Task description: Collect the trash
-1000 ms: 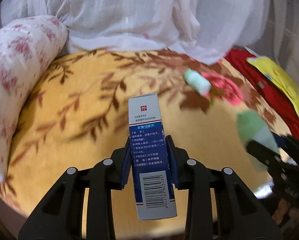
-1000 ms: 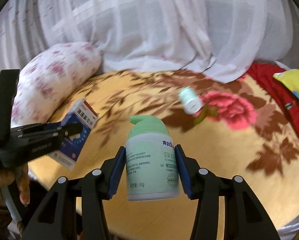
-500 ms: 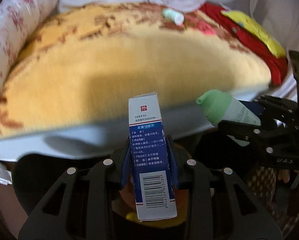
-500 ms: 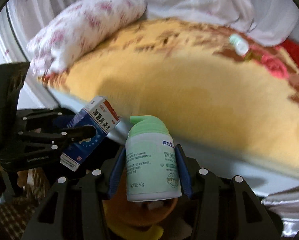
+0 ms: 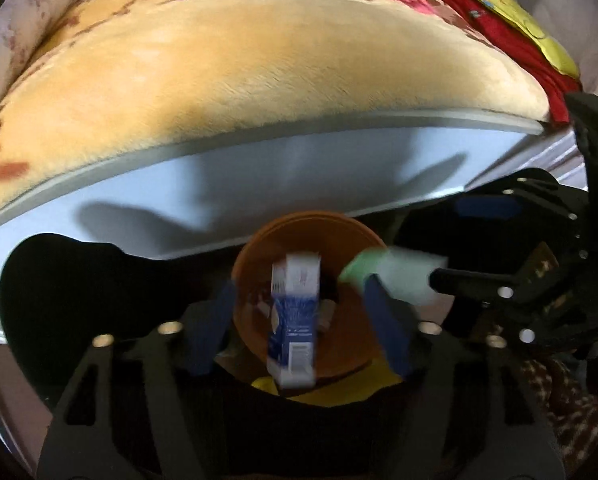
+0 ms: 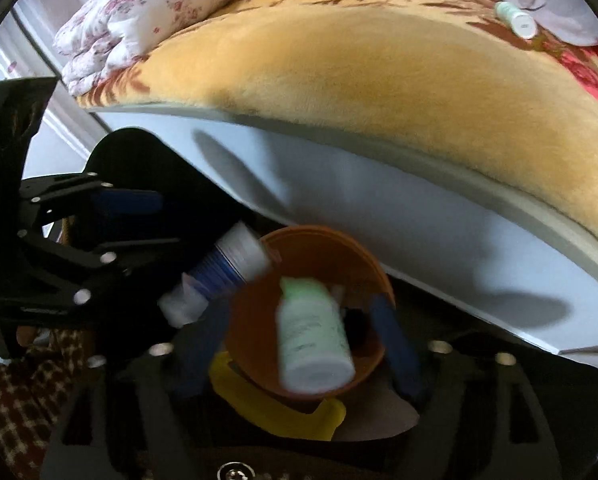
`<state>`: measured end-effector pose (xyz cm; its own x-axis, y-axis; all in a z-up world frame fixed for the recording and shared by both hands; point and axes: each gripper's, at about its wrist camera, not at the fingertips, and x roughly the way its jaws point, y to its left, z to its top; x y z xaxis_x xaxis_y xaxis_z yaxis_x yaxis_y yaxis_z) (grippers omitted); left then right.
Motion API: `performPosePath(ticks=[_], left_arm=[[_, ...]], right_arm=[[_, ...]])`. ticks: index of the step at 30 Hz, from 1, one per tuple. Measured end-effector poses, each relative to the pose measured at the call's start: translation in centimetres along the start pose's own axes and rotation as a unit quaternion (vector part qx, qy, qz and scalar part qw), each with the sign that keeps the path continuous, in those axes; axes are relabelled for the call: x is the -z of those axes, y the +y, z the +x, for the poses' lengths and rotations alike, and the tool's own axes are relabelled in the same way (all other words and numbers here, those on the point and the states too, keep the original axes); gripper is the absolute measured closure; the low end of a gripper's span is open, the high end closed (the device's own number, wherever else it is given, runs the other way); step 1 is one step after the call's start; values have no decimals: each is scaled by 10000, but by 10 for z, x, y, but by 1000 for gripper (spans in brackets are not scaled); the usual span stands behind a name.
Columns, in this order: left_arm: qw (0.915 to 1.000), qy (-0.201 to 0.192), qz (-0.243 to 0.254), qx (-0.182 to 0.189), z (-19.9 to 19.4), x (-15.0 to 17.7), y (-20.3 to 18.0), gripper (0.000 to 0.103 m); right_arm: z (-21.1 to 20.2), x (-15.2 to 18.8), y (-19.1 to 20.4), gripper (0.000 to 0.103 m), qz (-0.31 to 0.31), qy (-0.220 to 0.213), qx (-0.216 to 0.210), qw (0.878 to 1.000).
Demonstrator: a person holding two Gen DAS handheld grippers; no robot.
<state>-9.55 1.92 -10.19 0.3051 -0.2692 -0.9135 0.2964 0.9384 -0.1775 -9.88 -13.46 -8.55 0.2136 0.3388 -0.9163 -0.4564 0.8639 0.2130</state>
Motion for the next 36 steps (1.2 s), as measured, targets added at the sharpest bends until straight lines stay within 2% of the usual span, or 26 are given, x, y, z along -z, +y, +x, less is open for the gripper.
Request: performPosePath(ticks=[7, 14, 20, 25, 31, 36], left_arm=[[9996, -142, 106, -206, -7, -6, -6, 30], [9968, -745, 222, -195, -26, -33, -11, 25], [9935, -1129, 131, -60, -33, -69, -12, 24], [9909, -1342, 49, 86, -31, -96, -16, 24], [9913, -1310, 73, 136, -19, -112, -18, 24], [9916, -1272, 9, 223, -8, -124, -15, 24]], right_arm=[[-12, -6, -16, 17, 145, -267, 173, 9994], [-31, -28, -37, 15, 247, -777, 449, 9957], [-61, -72, -76, 15, 474, -1461, 819, 9847], [-82, -114, -114, 15, 647, -1952, 1210, 9711], [-95, -165, -161, 15, 808, -2231, 1729, 9559], [-92, -220, -187, 15, 655, -2283, 1875, 9531]])
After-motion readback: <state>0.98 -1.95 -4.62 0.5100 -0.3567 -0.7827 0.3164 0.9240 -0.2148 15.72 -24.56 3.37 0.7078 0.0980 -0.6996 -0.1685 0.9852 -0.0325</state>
